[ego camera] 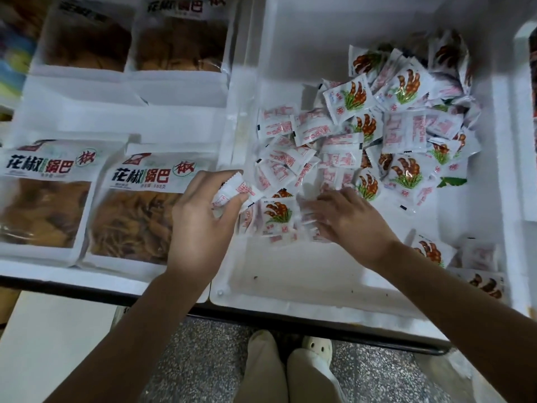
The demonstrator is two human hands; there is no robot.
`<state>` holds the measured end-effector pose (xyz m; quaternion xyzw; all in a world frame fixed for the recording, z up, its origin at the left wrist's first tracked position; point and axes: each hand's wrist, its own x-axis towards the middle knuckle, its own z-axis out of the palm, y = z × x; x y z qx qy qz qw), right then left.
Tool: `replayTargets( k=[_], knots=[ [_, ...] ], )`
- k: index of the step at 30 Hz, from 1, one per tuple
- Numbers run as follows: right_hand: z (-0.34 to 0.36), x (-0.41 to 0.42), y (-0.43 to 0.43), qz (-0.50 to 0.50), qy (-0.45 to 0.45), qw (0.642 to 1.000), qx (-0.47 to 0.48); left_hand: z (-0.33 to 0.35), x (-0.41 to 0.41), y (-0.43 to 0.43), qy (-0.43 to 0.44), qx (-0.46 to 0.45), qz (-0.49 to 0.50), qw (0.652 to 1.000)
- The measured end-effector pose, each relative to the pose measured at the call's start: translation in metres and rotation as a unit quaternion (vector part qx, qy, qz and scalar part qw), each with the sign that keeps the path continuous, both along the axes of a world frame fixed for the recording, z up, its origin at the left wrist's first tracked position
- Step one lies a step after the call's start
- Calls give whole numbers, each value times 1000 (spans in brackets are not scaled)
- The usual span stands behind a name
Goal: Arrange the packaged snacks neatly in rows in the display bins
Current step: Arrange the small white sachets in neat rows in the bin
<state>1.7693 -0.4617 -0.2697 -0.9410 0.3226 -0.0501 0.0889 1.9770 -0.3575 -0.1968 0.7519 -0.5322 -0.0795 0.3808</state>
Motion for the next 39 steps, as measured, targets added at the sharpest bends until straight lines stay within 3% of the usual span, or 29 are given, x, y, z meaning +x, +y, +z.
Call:
replayTargets(
  k=[4, 7, 11, 13, 16, 19, 25, 28, 31, 35, 37, 39],
  knots=[
    [26, -8, 10, -122, -100, 978, 140, 4, 7, 7, 10, -14, 10, 1000],
    [53, -10, 20, -233, -232, 916, 230, 5, 15, 13, 18, -28, 26, 999],
    [64, 20, 40, -265, -277, 841, 381, 2, 25, 19, 23, -31, 37, 999],
    [54, 40, 51, -247, -225, 851, 404, 3, 28, 22, 28, -28, 36, 999],
    [34, 59, 59, -192, -124, 899, 373, 5, 32, 27, 30, -21, 32, 999],
    [21, 66, 56, -186, -72, 917, 344, 5, 35, 33, 38, -15, 31, 999],
    [18, 55, 22, -290, -112, 912, 267, 5, 34, 39, 58, -22, 43, 997],
    [28, 43, 8, -285, -130, 923, 222, 4, 31, 41, 66, -29, 46, 996],
    [46, 45, 16, -176, -124, 941, 262, 3, 29, 44, 80, -33, 60, 994],
    [46, 65, 37, -6, -31, 957, 287, 1, 22, 51, 78, -25, 61, 995],
    [35, 77, 43, 10, -30, 947, 319, 1, 18, 54, 88, -25, 62, 994],
    [25, 85, 43, -41, -73, 922, 379, 2, 16, 56, 88, -27, 60, 994]
  ],
)
